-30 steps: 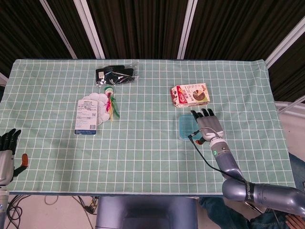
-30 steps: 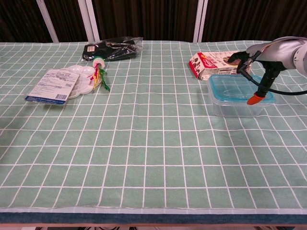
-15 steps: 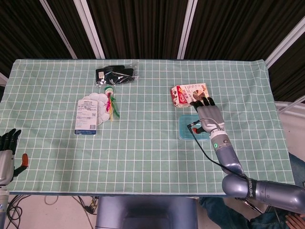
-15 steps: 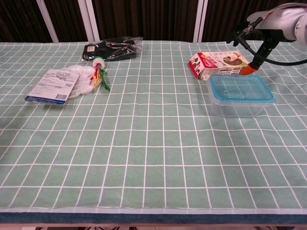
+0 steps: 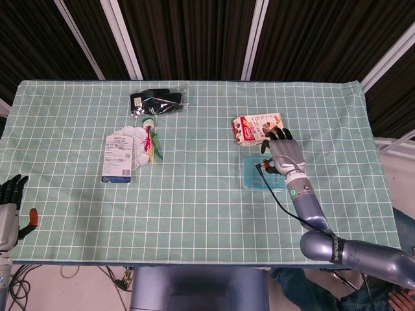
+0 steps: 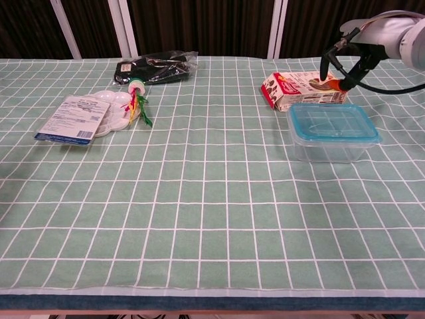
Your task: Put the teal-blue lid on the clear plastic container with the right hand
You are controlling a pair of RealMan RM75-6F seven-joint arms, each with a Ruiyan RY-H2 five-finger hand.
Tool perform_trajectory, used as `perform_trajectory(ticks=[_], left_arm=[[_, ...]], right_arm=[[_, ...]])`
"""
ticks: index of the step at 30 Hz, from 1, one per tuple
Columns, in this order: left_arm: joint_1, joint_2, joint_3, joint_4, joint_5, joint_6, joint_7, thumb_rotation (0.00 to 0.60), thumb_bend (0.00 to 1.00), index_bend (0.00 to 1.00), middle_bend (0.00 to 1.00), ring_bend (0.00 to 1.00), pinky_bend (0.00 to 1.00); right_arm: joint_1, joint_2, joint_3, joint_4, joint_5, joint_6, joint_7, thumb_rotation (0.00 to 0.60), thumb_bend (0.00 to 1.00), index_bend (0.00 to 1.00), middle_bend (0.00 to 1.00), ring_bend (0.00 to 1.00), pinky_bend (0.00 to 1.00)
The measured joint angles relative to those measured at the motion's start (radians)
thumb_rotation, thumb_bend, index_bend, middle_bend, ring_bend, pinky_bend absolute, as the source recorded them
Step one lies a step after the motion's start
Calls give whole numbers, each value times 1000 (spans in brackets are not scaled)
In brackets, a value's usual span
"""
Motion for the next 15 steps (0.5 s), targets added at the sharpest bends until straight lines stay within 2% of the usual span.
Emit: perform_trajectory(ticks=[8,15], left_arm=[[-1,0,1,0,-3,-3,1,600,542,31,0,0,0],[-1,0,2,0,-2,-2,3,600,541,32,0,0,0]], right_arm=[[-20,-11,-8,10,-27,5,20,600,479,545,201,0,0],[-39,-17,-28,10,-44,3,24,600,480,549,199,0,0]])
